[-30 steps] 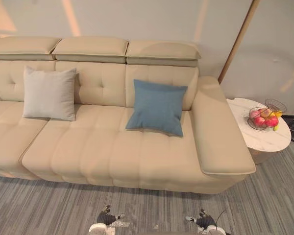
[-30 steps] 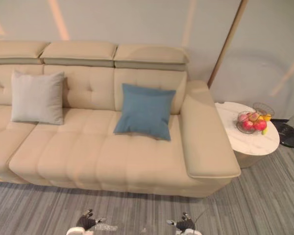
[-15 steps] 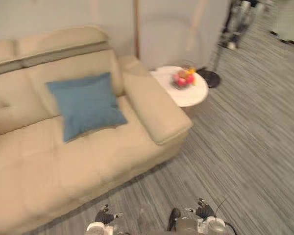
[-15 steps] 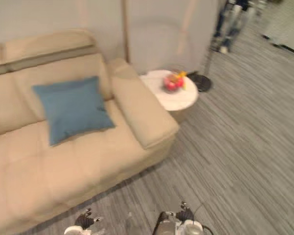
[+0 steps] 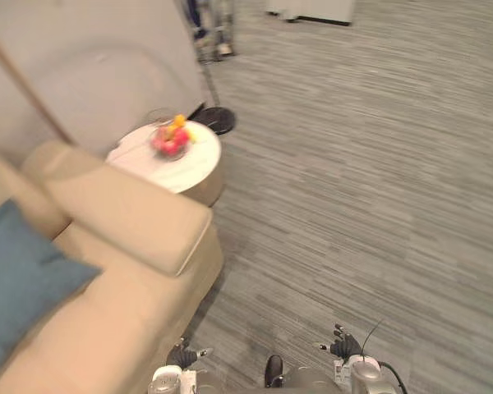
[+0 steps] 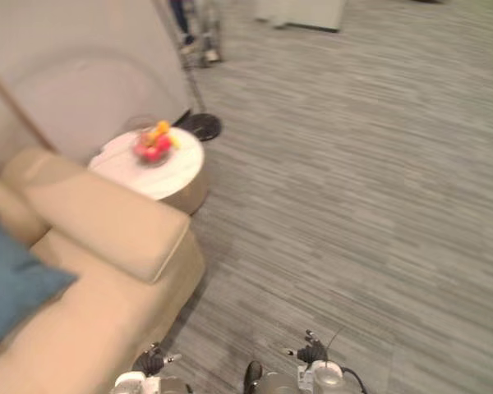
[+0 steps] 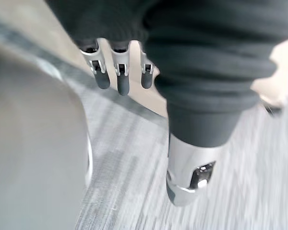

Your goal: Pick up cushions and gather them together orderly.

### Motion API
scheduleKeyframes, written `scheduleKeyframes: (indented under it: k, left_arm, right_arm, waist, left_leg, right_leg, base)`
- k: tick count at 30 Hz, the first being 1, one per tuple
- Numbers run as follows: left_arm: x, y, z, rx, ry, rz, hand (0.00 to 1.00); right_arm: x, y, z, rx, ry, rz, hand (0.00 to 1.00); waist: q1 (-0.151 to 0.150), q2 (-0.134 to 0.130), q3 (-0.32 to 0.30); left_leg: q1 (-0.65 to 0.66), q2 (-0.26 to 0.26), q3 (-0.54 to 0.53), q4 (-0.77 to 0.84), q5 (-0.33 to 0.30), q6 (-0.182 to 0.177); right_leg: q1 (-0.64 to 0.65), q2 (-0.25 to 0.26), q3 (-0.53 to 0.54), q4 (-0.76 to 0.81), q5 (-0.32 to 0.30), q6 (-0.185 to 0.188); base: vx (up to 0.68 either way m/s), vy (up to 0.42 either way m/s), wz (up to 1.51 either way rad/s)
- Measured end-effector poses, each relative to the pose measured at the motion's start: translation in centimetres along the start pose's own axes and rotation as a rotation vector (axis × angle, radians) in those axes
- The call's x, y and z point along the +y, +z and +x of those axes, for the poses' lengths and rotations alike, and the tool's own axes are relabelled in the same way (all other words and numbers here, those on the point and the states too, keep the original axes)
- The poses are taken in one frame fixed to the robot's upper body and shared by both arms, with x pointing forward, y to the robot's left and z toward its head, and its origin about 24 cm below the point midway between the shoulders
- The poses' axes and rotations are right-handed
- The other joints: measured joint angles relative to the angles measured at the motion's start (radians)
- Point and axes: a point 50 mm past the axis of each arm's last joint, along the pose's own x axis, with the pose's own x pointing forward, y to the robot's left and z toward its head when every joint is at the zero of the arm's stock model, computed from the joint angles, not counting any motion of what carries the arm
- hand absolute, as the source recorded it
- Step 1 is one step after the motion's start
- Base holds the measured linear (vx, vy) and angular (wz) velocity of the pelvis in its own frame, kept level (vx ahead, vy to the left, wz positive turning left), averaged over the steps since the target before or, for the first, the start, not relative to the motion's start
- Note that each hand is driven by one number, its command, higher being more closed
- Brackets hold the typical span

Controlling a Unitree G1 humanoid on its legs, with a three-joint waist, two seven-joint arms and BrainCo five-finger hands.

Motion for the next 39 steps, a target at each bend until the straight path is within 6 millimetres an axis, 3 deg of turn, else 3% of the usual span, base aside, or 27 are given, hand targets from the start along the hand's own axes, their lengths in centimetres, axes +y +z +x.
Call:
scheduleKeyframes:
  k: [2, 3, 7, 9, 10, 11, 12, 14, 15, 16, 18, 19, 21, 22, 23, 24, 25, 27, 30, 31, 32, 33, 34, 35, 36, 38, 39]
  left_arm:
    - [-0.3, -0.1, -0.1, 0.002, -0.004, -0.023, 0.0]
    - [-0.5, -0.3, -0.1, 0.007, -0.004, -0.038, 0.0]
    - [0.6, 0.0, 0.0, 0.002, 0.02, -0.035, 0.0]
    - [1.0, 0.0, 0.0, 0.004, 0.031, -0.044, 0.0]
    - [1.0, 0.0, 0.0, 0.006, 0.026, -0.033, 0.0]
    - [0.9, 0.0, 0.0, 0.01, 0.015, -0.007, 0.0]
    - [0.8, -0.1, 0.1, 0.014, 0.006, 0.012, 0.0]
    - [0.3, 0.2, 0.2, 0.008, -0.011, 0.023, 0.0]
    - [0.1, 0.3, 0.2, 0.008, -0.017, 0.018, 0.0]
    - [-0.4, 0.6, 0.3, 0.004, -0.029, 0.02, 0.0]
    - [-0.8, 1.1, 0.5, 0.002, -0.047, 0.05, 0.0]
    - [-0.5, 0.9, 0.6, 0.015, -0.046, 0.072, 0.0]
    - [-1.0, 0.7, 0.6, 0.027, -0.059, 0.09, 0.0]
    - [-1.5, 1.2, 0.7, 0.013, -0.071, 0.087, 0.0]
    - [-1.9, 1.6, 0.8, -0.002, -0.081, 0.091, 0.0]
    - [-2.0, 1.5, 0.7, 0.0, -0.084, 0.096, 0.0]
    - [-1.9, 1.7, 0.8, -0.01, -0.082, 0.095, 0.0]
    - [-1.8, 2.2, 0.8, -0.033, -0.078, 0.094, 0.0]
    - [-1.9, 3.1, 0.9, -0.075, -0.082, 0.093, 0.0]
    - [-2.0, 3.3, 0.9, -0.081, -0.082, 0.092, 0.0]
    - [-2.2, 3.5, 0.9, -0.091, -0.086, 0.089, 0.0]
    - [-2.5, 3.6, 0.8, -0.098, -0.093, 0.083, 0.0]
    - [-2.6, 3.6, 0.8, -0.103, -0.094, 0.079, 0.0]
    - [-2.4, 3.7, 0.8, -0.106, -0.089, 0.083, 0.0]
    - [-1.9, 3.9, 0.9, -0.111, -0.079, 0.093, 0.0]
    - [-1.9, 4.3, 1.0, -0.125, -0.081, 0.093, 0.0]
    - [-1.8, 4.1, 1.0, -0.116, -0.077, 0.097, 0.0]
  right_arm:
    - [0.1, -0.3, -0.1, 0.007, 0.001, 0.004, 0.0]
    - [0.3, -0.7, -0.2, 0.019, 0.004, 0.009, 0.0]
    - [1.7, -0.8, -0.5, 0.005, 0.034, 0.039, 0.0]
    - [2.6, -0.5, -0.5, -0.005, 0.052, 0.055, 0.0]
    - [2.8, -0.3, -0.5, -0.013, 0.056, 0.057, 0.0]
    - [2.8, -0.1, -0.4, -0.019, 0.057, 0.057, 0.0]
    - [3.1, 0.0, -0.4, -0.02, 0.064, 0.057, 0.0]
    - [3.3, 0.7, -0.1, -0.028, 0.07, 0.053, 0.0]
    - [3.3, 1.1, 0.1, -0.032, 0.071, 0.05, 0.0]
    - [3.2, 1.7, 0.3, -0.046, 0.068, 0.048, 0.0]
    - [2.9, 1.9, 0.4, -0.049, 0.054, 0.063, 0.0]
    - [2.7, 1.6, 0.3, -0.041, 0.043, 0.08, 0.0]
    - [2.0, 1.4, 0.3, -0.033, 0.018, 0.093, 0.0]
    - [1.3, 0.9, 0.3, -0.013, -0.003, 0.1, 0.0]
    - [1.0, 0.3, 0.2, 0.009, -0.016, 0.092, 0.0]
    - [0.6, -0.3, 0.1, 0.032, -0.027, 0.088, 0.0]
    - [0.5, -0.4, 0.1, 0.038, -0.034, 0.09, 0.0]
    - [0.2, -1.2, 0.0, 0.072, -0.047, 0.103, 0.0]
    - [0.0, -1.9, -0.2, 0.093, -0.058, 0.13, 0.0]
    - [0.1, -1.9, -0.2, 0.093, -0.058, 0.13, 0.0]
    - [0.1, -1.9, -0.2, 0.092, -0.057, 0.136, 0.0]
    - [0.0, -1.9, -0.3, 0.094, -0.061, 0.135, 0.0]
    - [0.0, -2.1, -0.3, 0.098, -0.061, 0.132, 0.0]
    - [0.4, -2.0, -0.3, 0.098, -0.05, 0.134, 0.0]
    - [0.8, -1.8, -0.3, 0.093, -0.04, 0.139, 0.0]
    - [0.6, -1.9, -0.3, 0.096, -0.048, 0.156, 0.0]
    - [0.9, -2.0, -0.3, 0.097, -0.047, 0.174, 0.0]
  waist:
    - [0.011, 0.026, -0.005]
    - [0.02, 0.035, -0.01]
    - [0.019, -0.026, -0.023]
    - [0.024, -0.052, -0.019]
    - [0.021, -0.055, -0.017]
    - [0.017, -0.054, -0.016]
    - [0.017, -0.056, -0.017]
    - [0.018, -0.043, -0.011]
    - [0.018, -0.028, -0.006]
    - [0.013, -0.015, 0.004]
    - [0.011, -0.01, 0.008]
    - [0.014, -0.016, 0.006]
    - [0.006, -0.003, 0.007]
    - [0.003, -0.001, 0.006]
    - [0.002, 0.0, 0.008]
    - [0.011, 0.004, 0.012]
    - [0.013, 0.004, 0.012]
    - [0.024, -0.004, 0.017]
    - [0.047, -0.009, 0.029]
    - [0.048, -0.01, 0.03]
    - [0.056, -0.011, 0.03]
    - [0.064, -0.003, 0.03]
    - [0.078, -0.002, 0.03]
    - [0.081, -0.015, 0.022]
    - [0.067, -0.044, 0.011]
    - [0.079, -0.052, 0.014]
    - [0.085, -0.061, 0.014]
  left_leg:
    - [-0.009, -0.013, -0.14, -0.084, 0.065, 0.003]
    - [0.016, -0.001, -0.113, -0.067, 0.104, 0.023]
    - [0.071, 0.002, 0.063, -0.076, 0.059, 0.053]
    - [0.138, 0.003, 0.181, -0.103, 0.057, 0.057]
    - [0.159, 0.004, 0.211, -0.107, 0.055, 0.06]
    - [0.19, 0.008, 0.257, -0.116, 0.053, 0.064]
    - [0.217, 0.009, 0.318, -0.124, 0.052, 0.065]
    - [0.254, 0.02, 0.4, -0.157, 0.052, 0.065]
    - [0.263, 0.034, 0.431, -0.17, 0.052, 0.065]
    - [0.276, 0.051, 0.462, -0.182, 0.052, 0.064]
    - [0.294, 0.078, 0.485, -0.181, 0.045, 0.05]
    - [0.326, 0.081, 0.504, -0.184, 0.027, 0.018]
    - [0.352, 0.128, 0.512, -0.15, 0.043, -0.011]
    - [0.328, 0.165, 0.507, -0.044, 0.054, -0.029]
    - [0.262, 0.219, 0.481, 0.147, 0.082, -0.013]
    - [0.172, 0.267, 0.412, 0.404, 0.082, 0.038]
    - [0.139, 0.271, 0.382, 0.484, 0.057, 0.043]
    - [0.059, 0.216, 0.285, 0.591, -0.001, 0.041]
    - [-0.092, 0.108, 0.204, 0.455, -0.05, 0.068]
    - [-0.108, 0.093, 0.191, 0.418, -0.049, 0.068]
    - [-0.158, 0.018, 0.118, 0.207, -0.018, 0.065]
    - [-0.175, -0.022, 0.048, 0.017, 0.074, 0.042]
    - [-0.167, -0.037, 0.025, -0.019, 0.177, 0.037]
    - [-0.155, -0.065, 0.033, -0.02, 0.186, 0.066]
    - [-0.174, -0.087, 0.042, 0.019, 0.133, 0.084]
    - [-0.169, -0.084, 0.068, 0.077, 0.075, 0.109]
    - [-0.111, -0.078, 0.103, 0.066, 0.042, 0.122]
  right_leg:
    - [-0.002, 0.038, 0.097, 0.011, -0.007, 0.017]
    - [-0.006, 0.054, 0.154, 0.051, -0.029, 0.032]
    - [-0.073, 0.009, 0.181, 0.212, -0.109, 0.083]
    - [-0.144, -0.038, 0.06, 0.35, -0.134, 0.139]
    - [-0.162, -0.059, -0.007, 0.386, -0.135, 0.142]
    - [-0.173, -0.099, -0.134, 0.41, -0.137, 0.137]
    - [-0.168, -0.149, -0.309, 0.409, -0.143, 0.106]
    - [-0.162, -0.176, -0.487, 0.382, -0.158, 0.088]
    - [-0.166, -0.187, -0.554, 0.391, -0.183, 0.094]
    - [-0.187, -0.228, -0.643, 0.44, -0.211, 0.066]
    - [-0.209, -0.292, -0.715, 0.41, -0.184, 0.049]
    - [-0.197, -0.29, -0.702, 0.366, -0.142, 0.017]
    - [-0.179, -0.218, -0.659, 0.344, -0.157, -0.001]
    - [-0.155, -0.173, -0.629, 0.3, -0.163, -0.008]
    - [-0.118, -0.123, -0.587, 0.238, -0.162, -0.01]
    - [-0.066, -0.077, -0.539, 0.182, -0.153, -0.022]
    - [-0.047, -0.061, -0.515, 0.166, -0.152, -0.024]
    - [0.041, -0.039, -0.428, 0.112, -0.152, -0.024]
    - [0.133, -0.048, -0.301, 0.053, -0.148, -0.017]
    - [0.14, -0.051, -0.291, 0.046, -0.148, -0.016]
    - [0.165, -0.075, -0.245, 0.017, -0.151, 0.008]
    - [0.178, -0.084, -0.21, -0.008, -0.165, 0.039]
    - [0.196, -0.088, -0.173, -0.02, -0.18, 0.055]
    - [0.21, -0.107, -0.148, -0.031, -0.187, 0.068]
    - [0.206, -0.14, -0.136, -0.017, -0.192, 0.093]
    - [0.155, -0.16, -0.108, 0.133, -0.203, 0.119]
    - [0.073, -0.188, -0.088, 0.375, -0.201, 0.16]
  base:
    - [0.28, 0.217, -2.08]
    - [0.27, 0.202, -1.77]
    - [0.24, 0.165, -1.21]
    - [0.19, 0.107, -1.26]
    - [0.16, 0.046, -1.13]
    - [0.21, 0.004, -1.07]
    - [0.22, -0.012, -1.1]
    - [0.2, -0.064, -1.3]
    - [0.2, -0.115, -1.38]
    - [0.21, -0.129, -1.21]
    - [0.25, -0.164, -1.12]
    - [0.31, -0.25, -1.12]
    - [0.34, -0.313, -1.0]
    - [0.32, -0.291, -0.93]
    - [0.42, -0.338, -1.3]
    - [0.28, -0.186, -1.21]
    - [0.29, -0.155, -1.38]
    - [0.29, -0.045, -1.23]
    - [0.37, 0.06, -1.19]
    - [0.38, 0.16, -0.97]
    - [0.43, 0.229, -1.0]
    - [0.37, 0.213, -1.23]
    - [0.31, 0.182, -0.9]
    - [0.4, 0.138, -0.45]
    - [0.54, 0.148, -0.18]
    - [0.6, 0.163, -0.31]
    - [0.52, 0.144, -0.52]
